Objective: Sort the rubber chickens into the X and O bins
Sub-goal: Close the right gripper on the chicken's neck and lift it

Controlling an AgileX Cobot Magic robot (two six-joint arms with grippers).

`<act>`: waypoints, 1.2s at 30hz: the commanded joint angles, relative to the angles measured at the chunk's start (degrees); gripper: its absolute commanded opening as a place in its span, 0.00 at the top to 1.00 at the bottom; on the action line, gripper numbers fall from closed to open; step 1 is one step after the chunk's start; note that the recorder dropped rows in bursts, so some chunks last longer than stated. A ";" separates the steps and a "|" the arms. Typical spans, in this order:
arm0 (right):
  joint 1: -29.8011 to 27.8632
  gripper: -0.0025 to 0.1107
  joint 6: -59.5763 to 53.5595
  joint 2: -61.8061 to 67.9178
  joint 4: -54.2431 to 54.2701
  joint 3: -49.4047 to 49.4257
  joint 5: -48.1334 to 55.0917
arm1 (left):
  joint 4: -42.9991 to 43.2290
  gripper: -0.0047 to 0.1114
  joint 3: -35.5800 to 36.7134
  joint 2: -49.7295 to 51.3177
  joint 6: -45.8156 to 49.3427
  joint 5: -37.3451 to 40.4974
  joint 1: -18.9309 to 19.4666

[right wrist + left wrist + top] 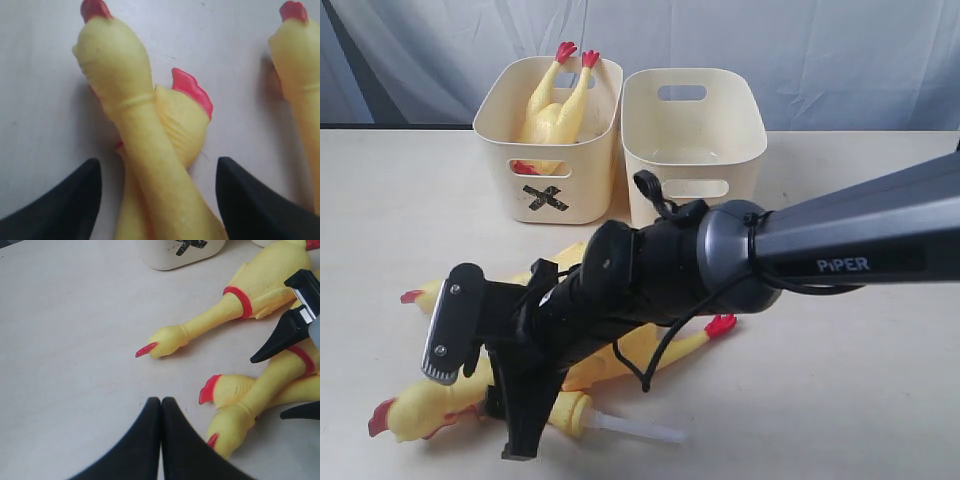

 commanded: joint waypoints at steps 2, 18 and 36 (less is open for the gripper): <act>0.06 0.43 -2.87 0.31 -0.24 -0.30 -0.26 | -0.26 0.96 0.33 -0.30 -0.45 -0.41 -0.01; 0.06 0.73 -3.48 3.02 0.88 -0.30 -1.58 | -0.26 0.96 0.33 -0.30 -0.45 -0.41 -0.01; 0.06 0.99 -3.36 -3.74 0.86 -0.30 -0.13 | -0.27 0.96 0.33 -0.30 -0.45 -0.63 -0.01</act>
